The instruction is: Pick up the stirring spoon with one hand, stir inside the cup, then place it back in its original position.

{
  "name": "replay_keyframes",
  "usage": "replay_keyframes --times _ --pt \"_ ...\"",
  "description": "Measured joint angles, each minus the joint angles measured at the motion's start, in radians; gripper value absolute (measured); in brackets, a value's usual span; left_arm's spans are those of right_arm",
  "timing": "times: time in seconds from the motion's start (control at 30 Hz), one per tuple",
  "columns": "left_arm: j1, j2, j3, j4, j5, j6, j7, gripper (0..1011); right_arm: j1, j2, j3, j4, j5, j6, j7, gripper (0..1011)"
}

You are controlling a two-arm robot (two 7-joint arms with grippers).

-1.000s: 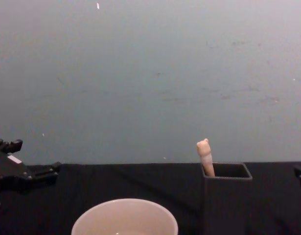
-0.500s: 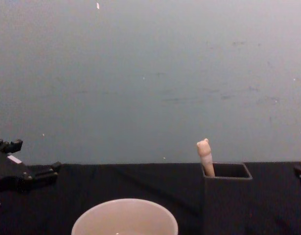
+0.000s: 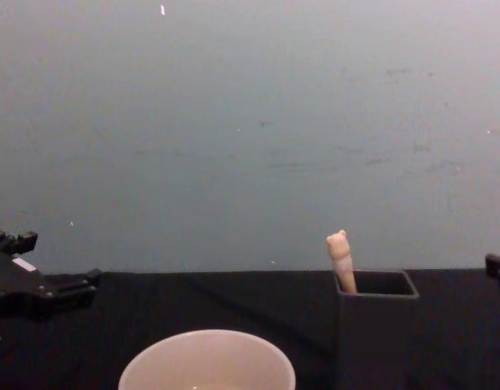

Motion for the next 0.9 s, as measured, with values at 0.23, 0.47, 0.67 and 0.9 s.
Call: replay_keyframes --times 0.23,0.47,0.67,0.9 --pt "0.000 0.000 0.000 0.000 0.000 0.000 0.000 1001 -0.017 0.027 0.033 -0.077 0.097 0.086 0.111 1002" --pt "0.000 0.000 0.000 0.000 0.000 0.000 0.000 1001 -0.015 0.043 0.039 -0.134 0.144 0.166 0.206 1002" --pt "0.000 0.000 0.000 0.000 0.000 0.000 0.000 1001 0.004 0.048 0.027 -0.154 0.155 0.221 0.271 1002" --pt "0.000 0.000 0.000 0.000 0.000 0.000 0.000 1001 0.039 0.038 -0.003 -0.161 0.142 0.270 0.328 1002"
